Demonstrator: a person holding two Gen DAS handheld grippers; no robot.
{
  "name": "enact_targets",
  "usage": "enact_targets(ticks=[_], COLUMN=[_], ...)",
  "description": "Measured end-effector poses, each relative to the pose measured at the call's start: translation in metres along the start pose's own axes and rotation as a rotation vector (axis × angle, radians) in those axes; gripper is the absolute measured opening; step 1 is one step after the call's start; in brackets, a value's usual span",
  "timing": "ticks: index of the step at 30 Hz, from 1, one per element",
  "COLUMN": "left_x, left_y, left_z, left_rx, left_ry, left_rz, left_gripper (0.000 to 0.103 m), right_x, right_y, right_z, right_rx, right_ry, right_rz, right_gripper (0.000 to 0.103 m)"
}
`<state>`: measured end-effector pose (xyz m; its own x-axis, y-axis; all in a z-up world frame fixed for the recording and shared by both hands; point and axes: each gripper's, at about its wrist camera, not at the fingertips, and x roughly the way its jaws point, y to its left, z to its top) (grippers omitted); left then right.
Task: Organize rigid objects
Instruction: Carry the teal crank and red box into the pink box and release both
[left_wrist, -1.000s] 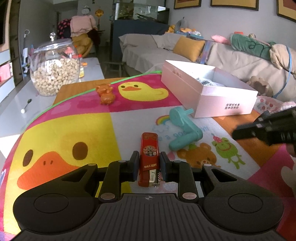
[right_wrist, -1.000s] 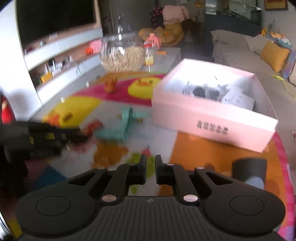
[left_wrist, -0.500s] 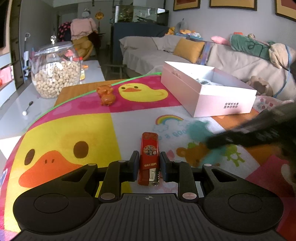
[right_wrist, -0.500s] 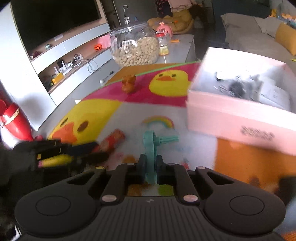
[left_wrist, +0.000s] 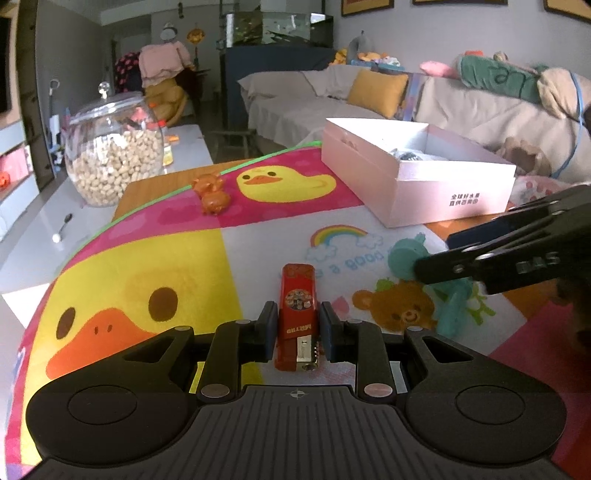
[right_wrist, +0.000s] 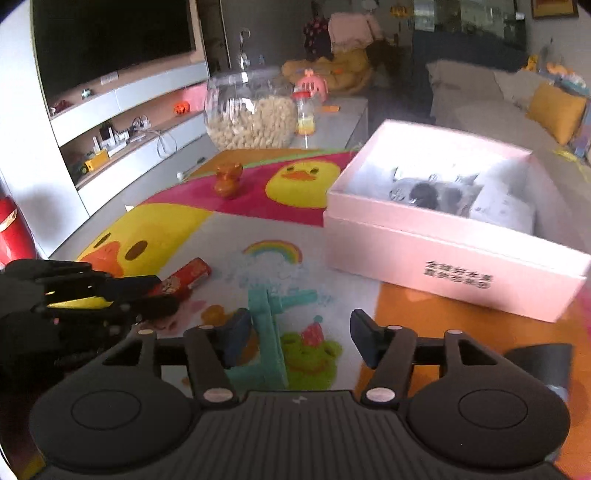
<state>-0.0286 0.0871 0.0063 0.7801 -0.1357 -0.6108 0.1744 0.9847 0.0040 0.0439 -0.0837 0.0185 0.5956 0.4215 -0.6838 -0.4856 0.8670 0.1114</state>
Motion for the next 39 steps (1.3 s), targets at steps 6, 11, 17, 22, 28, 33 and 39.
enact_targets(ticks=[6, 11, 17, 22, 28, 33, 39], left_x=[0.008, 0.008, 0.008, 0.007, -0.007, -0.027, -0.05], left_y=[0.006, -0.005, -0.006, -0.013, -0.019, -0.033, -0.047], left_z=[0.012, 0.019, 0.011, 0.01, 0.008, 0.007, 0.037], left_rx=[-0.061, -0.009, 0.009, 0.041, 0.04, 0.049, 0.042], left_ry=[0.053, 0.114, 0.048, 0.026, 0.034, 0.015, -0.1], left_rz=[-0.01, 0.031, 0.03, 0.058, -0.027, -0.099, -0.15], left_gripper=[0.029, 0.029, 0.029, 0.027, 0.027, 0.027, 0.027], right_x=[0.004, 0.016, 0.001, -0.041, -0.077, -0.112, -0.152], right_y=[0.017, 0.024, 0.02, 0.012, -0.01, -0.029, -0.047], right_z=[-0.001, 0.012, 0.009, 0.0, -0.008, -0.011, -0.004], right_rx=[-0.08, -0.108, -0.083, -0.059, -0.013, 0.043, 0.075], right_ry=[0.015, 0.024, 0.033, -0.04, -0.099, -0.183, -0.308], right_rz=[0.04, 0.025, 0.082, 0.069, 0.024, 0.002, -0.056], right_gripper=[0.055, 0.051, 0.016, 0.011, 0.011, 0.011, 0.011])
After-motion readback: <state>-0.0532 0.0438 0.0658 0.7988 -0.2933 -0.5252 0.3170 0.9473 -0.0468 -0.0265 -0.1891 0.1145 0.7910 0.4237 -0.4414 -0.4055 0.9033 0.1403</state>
